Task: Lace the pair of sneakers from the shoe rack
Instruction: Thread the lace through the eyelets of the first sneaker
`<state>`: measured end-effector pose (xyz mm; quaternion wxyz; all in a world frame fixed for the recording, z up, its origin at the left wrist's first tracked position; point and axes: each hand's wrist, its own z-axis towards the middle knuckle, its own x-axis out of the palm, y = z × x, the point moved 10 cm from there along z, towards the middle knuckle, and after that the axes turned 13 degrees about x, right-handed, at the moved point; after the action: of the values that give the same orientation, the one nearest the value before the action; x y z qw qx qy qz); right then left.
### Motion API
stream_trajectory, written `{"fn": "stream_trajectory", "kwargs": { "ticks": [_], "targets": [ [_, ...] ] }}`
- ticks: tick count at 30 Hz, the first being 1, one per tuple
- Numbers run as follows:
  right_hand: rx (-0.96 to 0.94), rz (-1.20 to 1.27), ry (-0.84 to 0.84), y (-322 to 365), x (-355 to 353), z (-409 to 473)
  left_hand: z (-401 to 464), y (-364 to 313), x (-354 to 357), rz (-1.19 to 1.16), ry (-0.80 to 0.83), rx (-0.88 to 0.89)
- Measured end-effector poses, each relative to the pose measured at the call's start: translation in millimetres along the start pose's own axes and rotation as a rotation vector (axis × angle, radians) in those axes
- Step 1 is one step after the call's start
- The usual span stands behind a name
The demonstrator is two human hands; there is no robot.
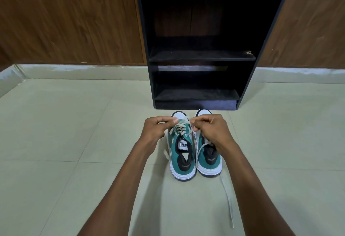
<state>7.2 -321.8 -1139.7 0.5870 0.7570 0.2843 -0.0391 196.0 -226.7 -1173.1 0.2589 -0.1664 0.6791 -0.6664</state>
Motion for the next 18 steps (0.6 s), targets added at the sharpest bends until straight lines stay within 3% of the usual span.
{"fn": "stream_trajectory", "kwargs": {
  "ticks": [4,7,10,13,18],
  "targets": [
    [0.009,-0.372,-0.188,-5,-14,5,2,24,-28,0.484,-0.05,0.048],
    [0.042,-0.376,-0.183,-10,-12,4,-1,27,-24,0.84,0.017,0.094],
    [0.03,-0.442,-0.065,-9,7,1,-1,13,2,0.74,0.133,0.25],
    [-0.031,-0.604,-0.007,-3,25,-2,-4,8,17,0.565,0.211,0.261],
    [-0.098,-0.693,-0.009,1,24,-6,-4,10,14,0.773,0.249,0.273]
  ]
}}
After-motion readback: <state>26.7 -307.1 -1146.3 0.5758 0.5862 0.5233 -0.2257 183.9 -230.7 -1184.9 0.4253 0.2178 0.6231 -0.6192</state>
